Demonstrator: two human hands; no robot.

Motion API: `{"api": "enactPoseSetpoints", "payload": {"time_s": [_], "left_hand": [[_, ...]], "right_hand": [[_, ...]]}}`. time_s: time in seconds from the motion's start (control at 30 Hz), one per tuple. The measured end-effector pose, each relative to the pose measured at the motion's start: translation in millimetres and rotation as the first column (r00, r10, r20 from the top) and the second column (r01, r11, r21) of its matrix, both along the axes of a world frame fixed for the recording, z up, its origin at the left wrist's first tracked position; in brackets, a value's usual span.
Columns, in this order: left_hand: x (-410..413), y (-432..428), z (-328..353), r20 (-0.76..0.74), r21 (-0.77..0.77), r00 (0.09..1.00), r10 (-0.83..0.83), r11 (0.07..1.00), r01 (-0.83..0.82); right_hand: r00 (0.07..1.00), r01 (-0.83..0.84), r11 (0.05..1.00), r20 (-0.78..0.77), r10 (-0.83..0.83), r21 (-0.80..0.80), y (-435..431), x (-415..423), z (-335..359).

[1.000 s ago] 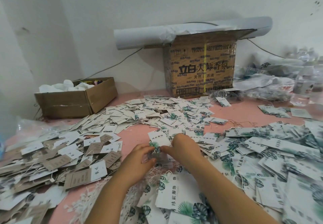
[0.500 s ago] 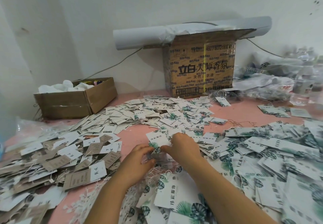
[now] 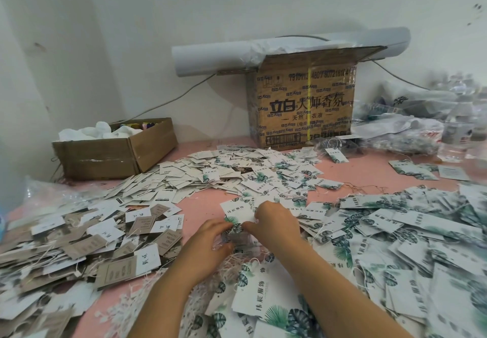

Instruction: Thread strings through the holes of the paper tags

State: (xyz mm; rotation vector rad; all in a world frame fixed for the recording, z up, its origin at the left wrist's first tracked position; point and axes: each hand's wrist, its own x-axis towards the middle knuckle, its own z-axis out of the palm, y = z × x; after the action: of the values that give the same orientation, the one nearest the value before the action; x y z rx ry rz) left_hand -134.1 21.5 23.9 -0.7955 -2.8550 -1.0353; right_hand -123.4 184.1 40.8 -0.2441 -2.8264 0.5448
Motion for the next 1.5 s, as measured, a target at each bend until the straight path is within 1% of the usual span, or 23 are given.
{"api": "enactPoseSetpoints", "payload": {"time_s": [0.47,0.67,0.7,0.77,0.83,0.9,0.93,0.97,1.0,1.07,1.13,1.17,1.2,1.23,1.27,1.3,1.33,1.37,1.4,1.5], "left_hand": [[0.6,0.2,0.6,-0.008,-0.018,1.0,0.003,1.0,-0.003],[0.3,-0.3,0.9,-0.001,-0.007,1.0,0.004,1.0,-0.004],[0.4,-0.4,1.1,0.001,-0.006,1.0,0.003,1.0,-0.003],[1.2,-0.5,1.3,0.005,0.002,1.0,0.003,1.0,-0.003],[2.5,0.4,1.2,0.0,0.045,1.0,0.019,0.999,-0.019],[5.3,2.8,3.3,-0.003,0.164,0.997,0.081,0.983,-0.079],[6.7,4.6,5.7,0.013,0.255,0.992,0.128,0.959,-0.127],[7.8,6.2,8.7,0.051,0.359,0.983,0.177,0.915,-0.183],[8.6,7.6,12.2,0.113,0.468,0.971,0.21,0.851,-0.239],[9.1,9.4,18.2,0.231,0.636,0.951,0.206,0.708,-0.307],[9.7,10.9,20.8,0.275,0.697,0.941,0.199,0.633,-0.337],[9.3,11.2,20.8,0.28,0.708,0.937,0.207,0.615,-0.347],[8.7,11.5,20.3,0.283,0.714,0.935,0.214,0.604,-0.354],[7.7,10.8,19.5,0.285,0.715,0.934,0.216,0.601,-0.357],[6.8,10.4,18.8,0.289,0.715,0.933,0.213,0.6,-0.358],[5.9,9.7,17.9,0.295,0.717,0.932,0.21,0.596,-0.361],[5.3,9.1,17.3,0.302,0.723,0.931,0.208,0.586,-0.365],[4.5,8.3,16.7,0.307,0.73,0.93,0.205,0.577,-0.368],[4.1,7.6,16.6,0.308,0.734,0.93,0.2,0.571,-0.366],[2.8,7.3,17.1,0.31,0.74,0.933,0.184,0.569,-0.358]], "right_hand": [[1.0,0.02,1.0,0.008,-0.02,0.012,-4.5,3.3,2.2],[0.997,0.03,1.0,-0.067,-0.03,0.001,-7.9,3.2,4.6],[0.996,0.025,0.999,-0.081,-0.028,-0.037,-7.7,2.6,4.8],[0.996,0.006,0.973,-0.09,-0.027,-0.231,-4.0,-0.7,4.2],[0.997,-0.018,0.895,-0.081,-0.02,-0.446,1.8,-2.4,5.8],[0.994,-0.063,0.773,-0.105,-0.005,-0.632,7.9,-1.3,8.9],[0.994,-0.085,0.698,-0.111,0.008,-0.711,10.8,0.2,11.1],[0.994,-0.106,0.629,-0.106,0.037,-0.77,13.3,2.1,13.4],[0.992,-0.126,0.581,-0.091,0.089,-0.804,15.4,3.9,15.3],[0.975,-0.155,0.556,-0.035,0.219,-0.816,16.0,7.3,19.2],[0.957,-0.167,0.567,0.005,0.29,-0.807,15.6,8.7,21.6],[0.959,-0.158,0.59,0.02,0.284,-0.792,16.1,8.0,22.8],[0.967,-0.14,0.646,0.037,0.252,-0.75,18.1,7.0,23.4],[0.98,-0.105,0.751,0.062,0.191,-0.652,20.8,5.5,23.8],[0.992,-0.051,0.873,0.079,0.102,-0.486,25.0,4.4,23.4],[0.997,0.013,0.957,0.077,0.01,-0.289,29.9,4.3,22.1],[0.995,0.069,0.99,0.075,-0.06,-0.125,34.1,5.3,19.9],[0.99,0.099,0.995,0.099,-0.096,-0.024,37.2,6.0,16.8],[0.983,0.106,0.994,0.148,-0.11,0.032,38.4,6.9,14.0],[0.951,0.104,0.99,0.282,-0.128,0.099,36.2,11.0,7.6]]}}
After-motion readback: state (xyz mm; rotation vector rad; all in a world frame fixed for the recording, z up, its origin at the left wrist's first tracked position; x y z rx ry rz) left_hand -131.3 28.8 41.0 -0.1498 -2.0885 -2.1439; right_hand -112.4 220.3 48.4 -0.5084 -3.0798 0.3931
